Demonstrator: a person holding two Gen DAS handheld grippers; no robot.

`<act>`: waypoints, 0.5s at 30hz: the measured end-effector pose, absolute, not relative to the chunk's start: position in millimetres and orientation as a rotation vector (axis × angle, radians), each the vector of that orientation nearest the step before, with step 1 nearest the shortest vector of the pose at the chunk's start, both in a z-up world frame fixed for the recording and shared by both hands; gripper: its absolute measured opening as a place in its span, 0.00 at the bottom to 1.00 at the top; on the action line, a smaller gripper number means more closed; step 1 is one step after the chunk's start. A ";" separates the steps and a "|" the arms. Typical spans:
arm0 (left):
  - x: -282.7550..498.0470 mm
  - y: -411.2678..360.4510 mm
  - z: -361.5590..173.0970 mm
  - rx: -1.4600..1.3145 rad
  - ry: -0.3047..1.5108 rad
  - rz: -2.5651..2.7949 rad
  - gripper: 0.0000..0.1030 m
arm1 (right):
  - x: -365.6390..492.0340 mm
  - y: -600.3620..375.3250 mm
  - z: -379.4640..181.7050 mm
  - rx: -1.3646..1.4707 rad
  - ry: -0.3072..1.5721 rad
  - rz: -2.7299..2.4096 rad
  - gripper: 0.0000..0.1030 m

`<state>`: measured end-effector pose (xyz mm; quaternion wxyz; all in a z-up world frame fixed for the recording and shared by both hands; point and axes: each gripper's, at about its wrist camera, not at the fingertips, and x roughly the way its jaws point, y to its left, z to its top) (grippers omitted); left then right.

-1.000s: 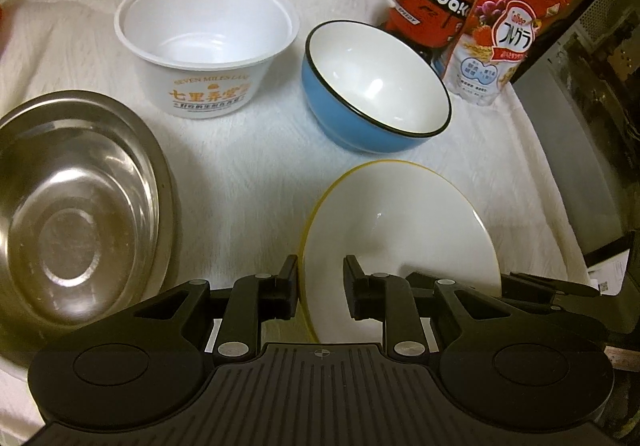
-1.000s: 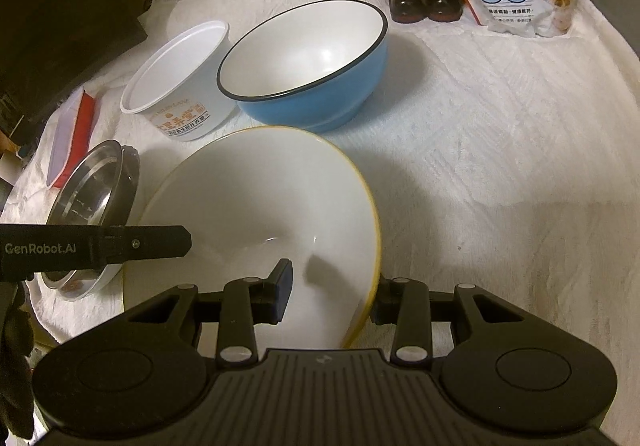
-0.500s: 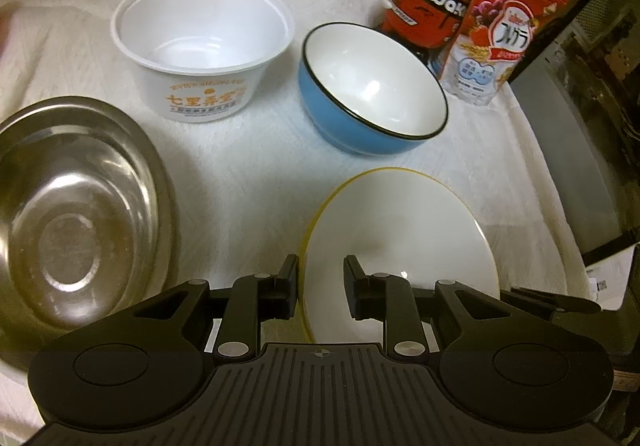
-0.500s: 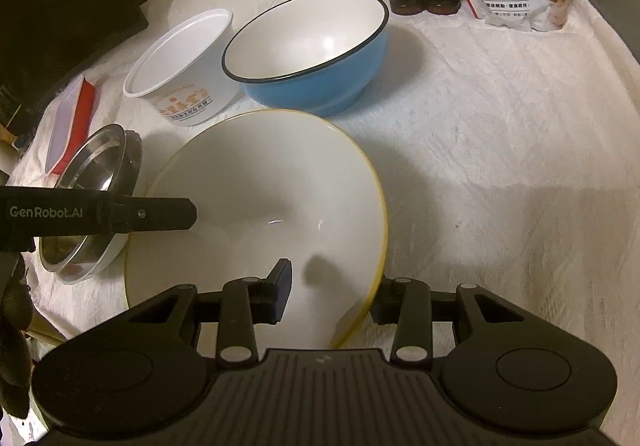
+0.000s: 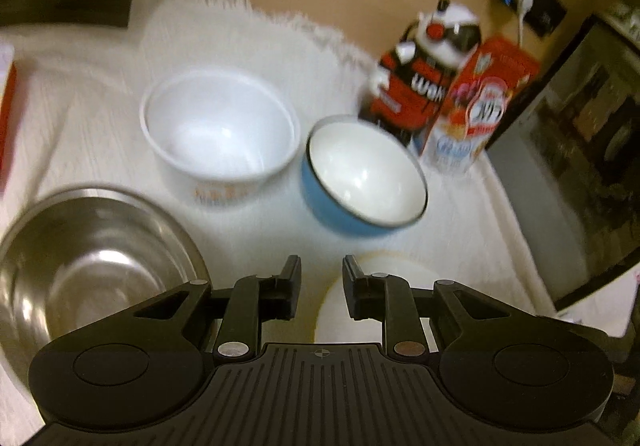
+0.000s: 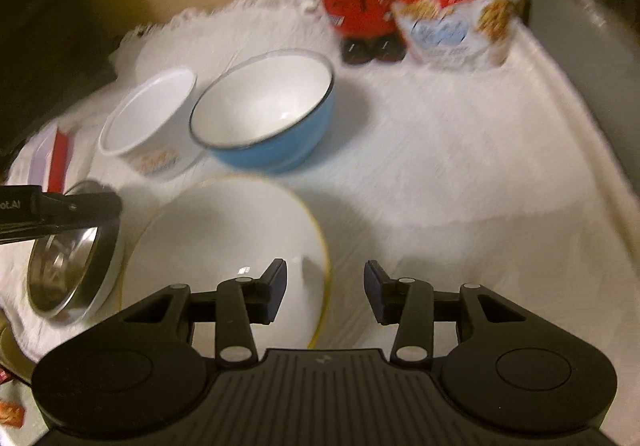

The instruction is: Organize plates and bowls

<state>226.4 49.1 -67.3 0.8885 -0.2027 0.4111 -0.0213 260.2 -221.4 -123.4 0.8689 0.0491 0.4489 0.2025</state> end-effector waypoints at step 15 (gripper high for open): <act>245.5 69.7 -55.6 -0.515 0.802 -0.152 0.11 | 250.4 -209.5 -54.8 -0.058 0.681 0.189 0.69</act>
